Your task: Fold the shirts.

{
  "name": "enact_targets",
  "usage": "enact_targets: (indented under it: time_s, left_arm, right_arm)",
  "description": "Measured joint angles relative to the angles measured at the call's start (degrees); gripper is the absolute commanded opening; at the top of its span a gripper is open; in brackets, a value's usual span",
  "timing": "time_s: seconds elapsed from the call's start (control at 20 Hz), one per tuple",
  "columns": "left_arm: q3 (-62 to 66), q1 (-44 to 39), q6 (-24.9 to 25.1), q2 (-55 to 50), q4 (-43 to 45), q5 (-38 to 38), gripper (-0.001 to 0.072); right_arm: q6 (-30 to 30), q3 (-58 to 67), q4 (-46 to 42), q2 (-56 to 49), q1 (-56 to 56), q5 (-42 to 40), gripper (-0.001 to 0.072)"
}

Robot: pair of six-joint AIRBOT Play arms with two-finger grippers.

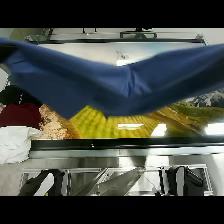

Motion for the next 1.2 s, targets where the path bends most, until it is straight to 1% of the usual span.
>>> enact_targets:
  time_s: [0.1,0.25,0.35,0.45,0.55,0.65,0.75,0.8,0.85,0.9,0.95,1.0,1.05,1.1,1.2]
  left_arm:
    - [-1.2,5.1,-0.8,2.7,-2.1,-0.5,0.0023]
    - [-3.6,12.9,-1.0,4.9,-10.7,-2.4,0.0023]
    - [-5.1,16.3,-1.4,4.6,-15.7,-4.0,0.0024]
    - [-6.9,18.0,-2.1,2.8,-16.9,-4.6,0.0024]
    - [-9.7,17.0,-2.2,-0.4,-15.6,-4.4,0.0024]
    - [-13.4,12.9,-1.2,-5.2,-12.2,-2.4,0.0025]
    - [-16.7,6.9,1.0,-12.0,-6.7,1.4,0.0027]
    - [-17.8,3.8,2.6,-15.9,-4.1,4.0,0.0030]
    - [-18.4,0.8,4.3,-20.7,-1.5,7.5,0.0227]
    - [-18.3,-1.8,5.7,-25.9,0.5,11.4,0.0334]
    - [-17.3,-3.9,6.6,-31.2,2.2,14.6,0.0334]
    - [-15.5,-5.2,7.3,-36.2,3.1,16.7,0.0335]
    - [-13.1,-6.0,7.3,-41.0,3.8,18.2,0.0334]
    - [-9.9,-6.3,7.1,-45.9,4.6,18.5,0.0334]
    - [-3.7,-5.4,4.8,-53.1,5.5,16.1,0.0334]
  right_arm:
    - [0.0,0.5,0.0,1.7,-0.4,-2.1,0.0012]
    - [0.0,2.0,-0.2,2.7,-0.6,-4.4,0.0012]
    - [0.5,2.7,-0.8,2.7,-0.7,-5.0,0.0012]
    - [2.3,2.7,-3.0,0.9,-0.7,-4.5,0.0012]
    - [3.8,1.0,-4.2,-3.7,-0.2,-1.5,0.0012]
    - [4.1,-2.3,-4.7,-10.3,2.3,-0.2,0.0013]
    - [2.3,-6.1,-5.2,-18.4,7.0,-1.1,0.0013]
    - [0.8,-7.6,-5.1,-22.9,9.9,-3.0,0.0013]
    - [-1.1,-8.7,-5.1,-27.8,12.9,-5.8,0.0013]
    - [-3.1,-9.6,-5.0,-33.4,16.0,-9.9,0.0025]
    - [-5.0,-9.9,-4.4,-38.9,18.8,-14.4,0.0221]
    - [-6.9,-9.8,-3.2,-43.9,20.8,-18.4,0.0481]
    - [-8.4,-9.2,-2.3,-48.2,22.1,-21.4,0.0582]
    - [-9.7,-8.3,-1.4,-52.2,22.9,-23.6,0.0582]
    - [-11.2,-6.5,-0.6,-56.8,22.9,-24.3,0.0577]
